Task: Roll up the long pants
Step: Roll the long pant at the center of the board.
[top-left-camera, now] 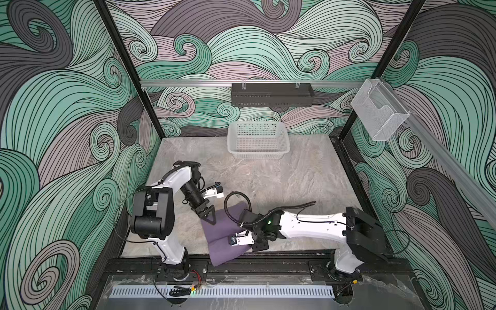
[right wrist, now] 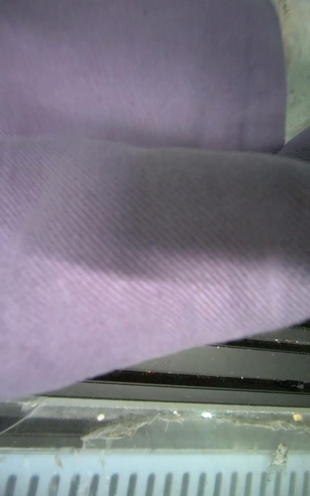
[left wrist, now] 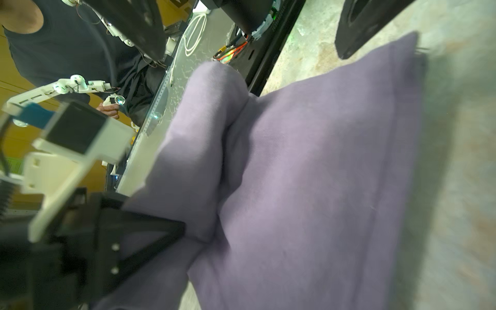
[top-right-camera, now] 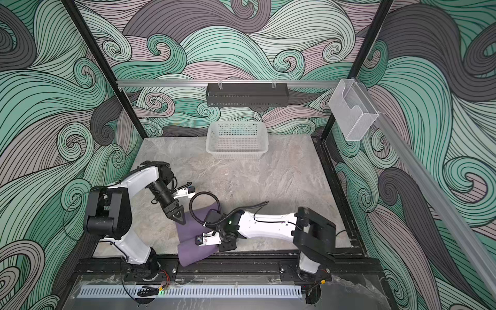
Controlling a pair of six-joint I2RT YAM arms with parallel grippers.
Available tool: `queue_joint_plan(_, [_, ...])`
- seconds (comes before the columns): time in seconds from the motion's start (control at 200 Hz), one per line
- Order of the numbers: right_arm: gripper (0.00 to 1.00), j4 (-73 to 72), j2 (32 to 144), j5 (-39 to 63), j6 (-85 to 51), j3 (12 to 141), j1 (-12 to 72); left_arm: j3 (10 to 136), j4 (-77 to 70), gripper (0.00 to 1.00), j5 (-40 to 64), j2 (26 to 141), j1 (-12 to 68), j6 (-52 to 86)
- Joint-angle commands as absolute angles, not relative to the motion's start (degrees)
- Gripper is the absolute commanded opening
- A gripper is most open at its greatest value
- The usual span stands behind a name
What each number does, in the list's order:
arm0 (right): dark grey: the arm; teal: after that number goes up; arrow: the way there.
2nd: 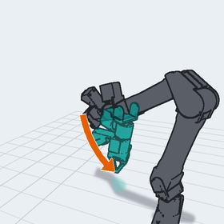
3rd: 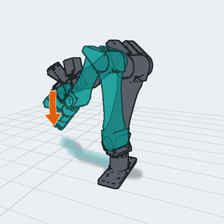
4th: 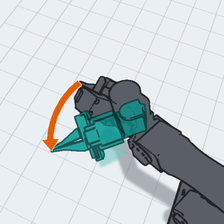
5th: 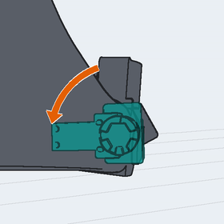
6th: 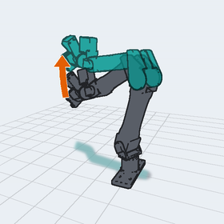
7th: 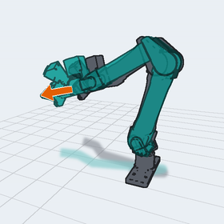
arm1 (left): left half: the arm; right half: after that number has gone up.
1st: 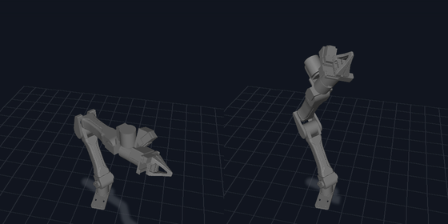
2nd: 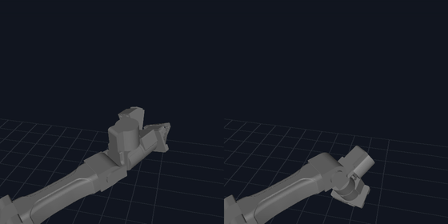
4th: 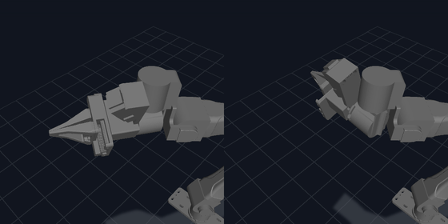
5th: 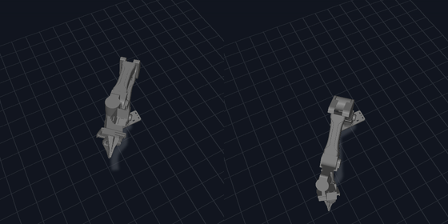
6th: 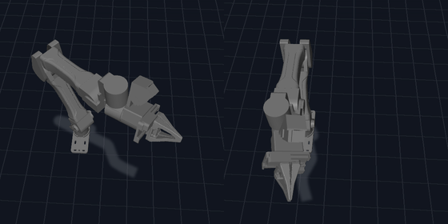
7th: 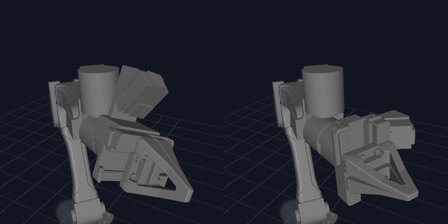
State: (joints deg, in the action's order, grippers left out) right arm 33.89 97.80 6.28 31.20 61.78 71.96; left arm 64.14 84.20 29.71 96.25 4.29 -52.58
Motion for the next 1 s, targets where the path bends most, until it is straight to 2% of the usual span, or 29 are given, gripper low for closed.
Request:
queue_joint_plan(0.0, [0.00, 35.75, 101.97, 12.79, 30.73, 65.66, 71.61, 62.45, 83.98, 0.98, 27.34, 94.16, 4.46, -53.53])
queue_joint_plan(0.24, [0.00, 42.51, 108.93, 19.68, 34.85, 75.04, 71.25, 63.18, 83.24, 0.99, 26.98, 96.02, 4.00, -53.17])
queue_joint_plan(0.45, [0.00, 50.03, 118.30, 32.37, 36.28, 81.87, 67.15, 64.34, 83.56, 0.99, 26.80, 96.38, 2.24, -54.54])
queue_joint_plan(0.56, [0.01, 53.25, 124.36, 40.36, 36.30, 85.52, 64.59, 69.54, 91.36, 0.99, 29.64, 96.07, -3.62, -60.83])
queue_joint_plan(0.645, [0.04, 53.70, 127.85, 44.37, 36.04, 87.29, 63.49, 75.30, 93.77, 0.98, 28.09, 95.91, -8.95, -61.99])
queue_joint_plan(0.811, [0.07, 56.65, 134.03, 46.14, 34.76, 92.48, 62.95, 84.38, 96.44, 0.99, 23.43, 97.25, -17.07, -63.80])
queue_joint_plan(0.906, [0.08, 61.43, 138.45, 48.04, 34.89, 97.19, 62.22, 85.51, 97.83, 0.99, 23.92, 97.41, -19.28, -64.86])
queue_joint_plan(0.996, [0.09, 65.80, 142.64, 50.38, 34.67, 101.10, 60.82, 81.05, 97.20, 0.99, 25.64, 95.18, -19.19, -67.49])
